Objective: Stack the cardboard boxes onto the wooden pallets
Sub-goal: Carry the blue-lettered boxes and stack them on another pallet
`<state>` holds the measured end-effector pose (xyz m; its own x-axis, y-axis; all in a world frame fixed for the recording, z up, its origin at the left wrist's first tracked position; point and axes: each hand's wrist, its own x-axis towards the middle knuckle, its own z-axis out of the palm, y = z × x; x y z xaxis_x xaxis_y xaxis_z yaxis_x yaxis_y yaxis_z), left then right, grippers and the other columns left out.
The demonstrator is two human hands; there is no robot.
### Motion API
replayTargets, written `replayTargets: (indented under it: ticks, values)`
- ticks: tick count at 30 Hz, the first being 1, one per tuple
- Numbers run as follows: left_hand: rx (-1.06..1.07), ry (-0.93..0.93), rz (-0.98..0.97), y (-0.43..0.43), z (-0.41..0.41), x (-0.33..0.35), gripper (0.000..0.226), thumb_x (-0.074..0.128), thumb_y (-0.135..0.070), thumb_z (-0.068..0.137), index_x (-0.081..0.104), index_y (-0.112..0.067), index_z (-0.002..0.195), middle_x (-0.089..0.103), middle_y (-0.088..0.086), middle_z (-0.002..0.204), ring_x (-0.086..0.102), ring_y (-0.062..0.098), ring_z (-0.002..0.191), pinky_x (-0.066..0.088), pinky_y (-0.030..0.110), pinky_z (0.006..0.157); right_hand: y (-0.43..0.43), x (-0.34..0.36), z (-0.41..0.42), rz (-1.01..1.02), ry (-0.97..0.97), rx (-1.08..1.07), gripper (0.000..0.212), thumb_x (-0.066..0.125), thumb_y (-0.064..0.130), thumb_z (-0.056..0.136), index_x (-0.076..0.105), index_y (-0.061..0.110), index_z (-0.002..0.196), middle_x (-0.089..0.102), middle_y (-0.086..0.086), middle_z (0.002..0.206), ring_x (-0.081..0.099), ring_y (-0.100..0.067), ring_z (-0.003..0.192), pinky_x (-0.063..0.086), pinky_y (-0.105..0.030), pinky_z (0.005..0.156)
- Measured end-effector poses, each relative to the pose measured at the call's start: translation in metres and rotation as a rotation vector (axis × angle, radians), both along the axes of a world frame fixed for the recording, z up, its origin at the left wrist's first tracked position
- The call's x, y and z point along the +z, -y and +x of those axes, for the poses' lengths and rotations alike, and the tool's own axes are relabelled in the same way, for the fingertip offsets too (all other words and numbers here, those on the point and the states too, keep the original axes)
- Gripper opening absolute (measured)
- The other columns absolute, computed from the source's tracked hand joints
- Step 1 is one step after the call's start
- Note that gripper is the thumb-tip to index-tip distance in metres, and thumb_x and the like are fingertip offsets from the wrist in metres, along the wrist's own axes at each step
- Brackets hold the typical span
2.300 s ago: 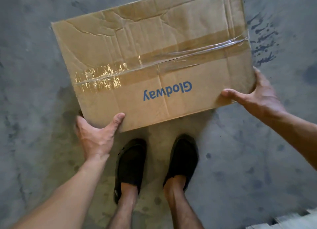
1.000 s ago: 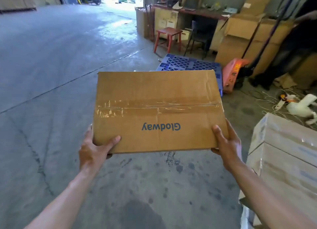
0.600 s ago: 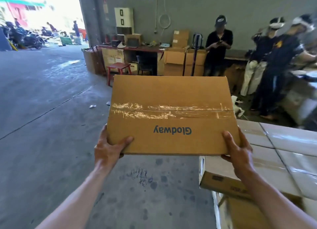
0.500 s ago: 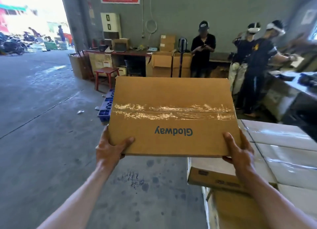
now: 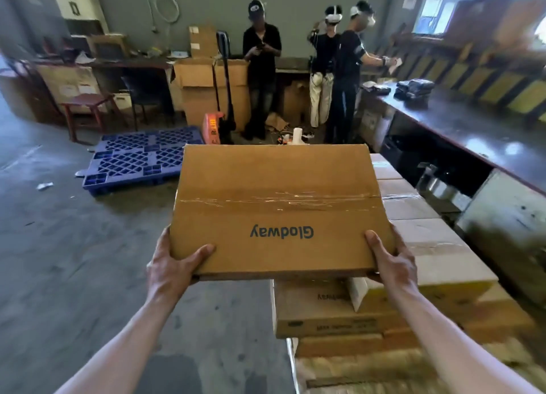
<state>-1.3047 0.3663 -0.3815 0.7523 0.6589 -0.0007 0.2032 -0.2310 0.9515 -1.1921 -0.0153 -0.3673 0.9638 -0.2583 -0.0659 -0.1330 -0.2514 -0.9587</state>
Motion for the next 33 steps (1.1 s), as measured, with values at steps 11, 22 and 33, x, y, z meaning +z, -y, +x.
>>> replayTargets:
  ticks: [11,22,33]
  values:
    - [-0.262,-0.077,-0.016,0.009,-0.047,-0.025,0.092,0.082,-0.071,0.051,0.050,-0.049,0.134,0.068,-0.010,0.116,0.065,0.018,0.105,0.057,0.045,0.090,0.048,-0.022,-0.083,0.006,-0.101,-0.022,0.083,0.077,0.054,0.080,0.041,0.034,0.153,0.039,-0.001,0.159,0.036,-0.028,0.145,0.031,-0.044,0.118]
    - [-0.292,-0.094,-0.145,0.006,-0.036,-0.049,0.098,0.091,-0.061,0.047,0.048,-0.053,0.136,0.067,-0.007,0.121,0.068,0.023,0.108,0.061,0.047,0.083,0.031,-0.048,-0.065,0.059,-0.129,-0.055,0.111,0.079,0.084,0.051,0.046,0.040,0.148,0.056,-0.002,0.144,0.051,-0.030,0.133,0.042,-0.053,0.112]
    - [-0.202,-0.267,-0.091,0.030,-0.003,-0.126,0.097,0.089,-0.061,0.052,0.048,-0.047,0.138,0.064,-0.007,0.126,0.063,0.016,0.110,0.057,0.026,0.076,0.035,-0.121,0.008,0.056,-0.322,0.041,0.112,0.078,0.067,0.054,0.041,0.029,0.153,0.040,-0.003,0.159,0.033,-0.028,0.148,0.024,-0.052,0.122]
